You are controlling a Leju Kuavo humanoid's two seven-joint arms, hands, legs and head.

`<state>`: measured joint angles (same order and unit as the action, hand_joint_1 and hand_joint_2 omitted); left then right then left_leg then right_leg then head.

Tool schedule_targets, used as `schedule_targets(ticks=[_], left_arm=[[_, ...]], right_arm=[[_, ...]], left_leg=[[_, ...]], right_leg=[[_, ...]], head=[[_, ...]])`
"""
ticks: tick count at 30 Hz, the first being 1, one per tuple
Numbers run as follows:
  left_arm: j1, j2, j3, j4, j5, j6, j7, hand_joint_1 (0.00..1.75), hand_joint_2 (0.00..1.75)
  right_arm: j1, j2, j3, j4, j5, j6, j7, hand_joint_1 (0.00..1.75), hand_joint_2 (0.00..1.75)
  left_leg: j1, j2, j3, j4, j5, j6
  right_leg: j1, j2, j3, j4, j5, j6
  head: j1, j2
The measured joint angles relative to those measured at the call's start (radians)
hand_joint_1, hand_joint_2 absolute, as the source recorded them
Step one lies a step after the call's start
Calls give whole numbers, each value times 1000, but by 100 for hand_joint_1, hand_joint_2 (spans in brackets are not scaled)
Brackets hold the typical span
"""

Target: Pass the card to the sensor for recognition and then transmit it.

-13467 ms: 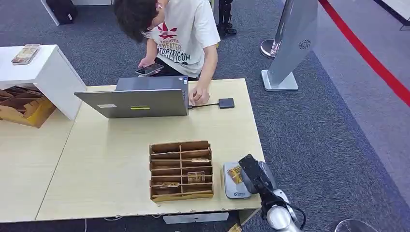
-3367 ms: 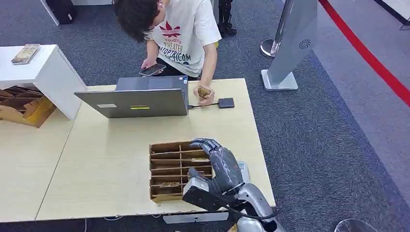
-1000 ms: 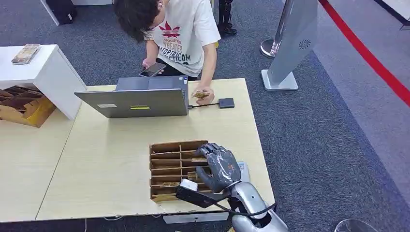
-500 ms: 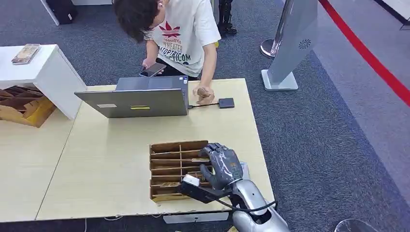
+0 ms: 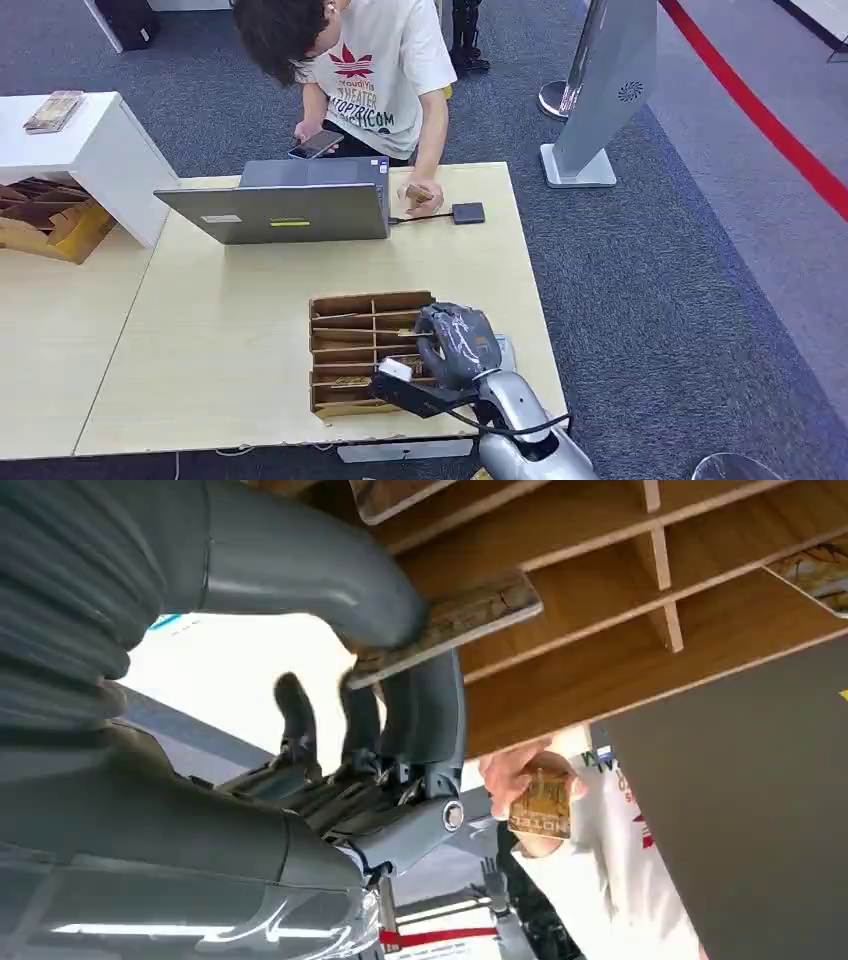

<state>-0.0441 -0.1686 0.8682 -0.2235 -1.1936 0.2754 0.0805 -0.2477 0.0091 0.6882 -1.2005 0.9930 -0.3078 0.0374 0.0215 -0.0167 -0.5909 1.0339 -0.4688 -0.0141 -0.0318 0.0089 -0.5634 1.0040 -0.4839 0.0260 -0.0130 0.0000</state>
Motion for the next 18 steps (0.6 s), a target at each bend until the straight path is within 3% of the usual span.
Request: schedule_targets(ticks=[18], left_arm=[[-7, 0, 0, 0, -6, 0, 0, 0, 0]], right_arm=[[-14, 14, -14, 27, -3, 6, 0, 175, 175]], left_leg=[[0, 0, 0, 0, 0, 0]], right_leg=[[0, 0, 0, 0, 0, 0]], head=[[0, 0]])
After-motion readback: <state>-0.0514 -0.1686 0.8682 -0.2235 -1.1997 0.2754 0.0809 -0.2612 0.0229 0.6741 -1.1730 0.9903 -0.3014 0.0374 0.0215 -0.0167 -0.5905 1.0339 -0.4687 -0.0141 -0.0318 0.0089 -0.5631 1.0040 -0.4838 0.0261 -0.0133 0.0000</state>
